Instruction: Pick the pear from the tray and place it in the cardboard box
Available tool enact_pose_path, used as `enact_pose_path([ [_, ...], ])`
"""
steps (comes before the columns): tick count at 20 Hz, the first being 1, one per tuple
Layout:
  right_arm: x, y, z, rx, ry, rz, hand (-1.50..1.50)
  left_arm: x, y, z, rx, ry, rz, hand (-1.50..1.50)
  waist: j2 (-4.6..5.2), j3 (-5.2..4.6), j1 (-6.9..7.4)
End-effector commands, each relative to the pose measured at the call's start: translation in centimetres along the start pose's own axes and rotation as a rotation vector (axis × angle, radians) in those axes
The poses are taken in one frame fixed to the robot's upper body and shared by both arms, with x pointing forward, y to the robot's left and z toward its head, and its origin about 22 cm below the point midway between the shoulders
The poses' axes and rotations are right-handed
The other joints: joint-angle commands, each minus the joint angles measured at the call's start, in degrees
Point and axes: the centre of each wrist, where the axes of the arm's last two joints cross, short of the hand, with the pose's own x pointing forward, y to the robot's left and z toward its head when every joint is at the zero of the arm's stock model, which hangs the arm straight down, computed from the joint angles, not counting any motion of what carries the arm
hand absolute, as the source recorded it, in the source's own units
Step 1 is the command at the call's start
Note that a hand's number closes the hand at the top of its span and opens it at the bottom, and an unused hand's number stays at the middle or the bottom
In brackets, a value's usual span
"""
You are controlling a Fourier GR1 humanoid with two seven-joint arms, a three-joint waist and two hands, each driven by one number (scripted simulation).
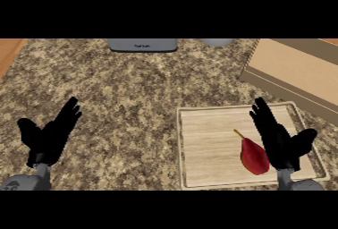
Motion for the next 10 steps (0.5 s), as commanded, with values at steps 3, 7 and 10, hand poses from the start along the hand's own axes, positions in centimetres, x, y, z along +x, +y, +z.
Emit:
enact_pose_path([
  [3, 9.8, -3.6, -1.3, 0.133, -0.331, 0.145, -1.50, 4.5, -0.6, -0.6, -0.083, -0.238, -0.145, 0.00, -0.58, 0.45, -0.96],
  [7, 17.6, -7.4, -1.0, 0.207, -0.457, 0.669, -1.50, 7.9, -1.0, -0.9, -0.170, -0.407, -0.288, 0.00, -1.34, 0.01, -2.52],
  [10, 20.2, -11.7, 0.1, 0.265, -0.532, 0.596, -1.50, 7.6, -1.6, -0.1, -0.214, -0.455, -0.327, 0.00, -0.31, 0.56, -1.25],
])
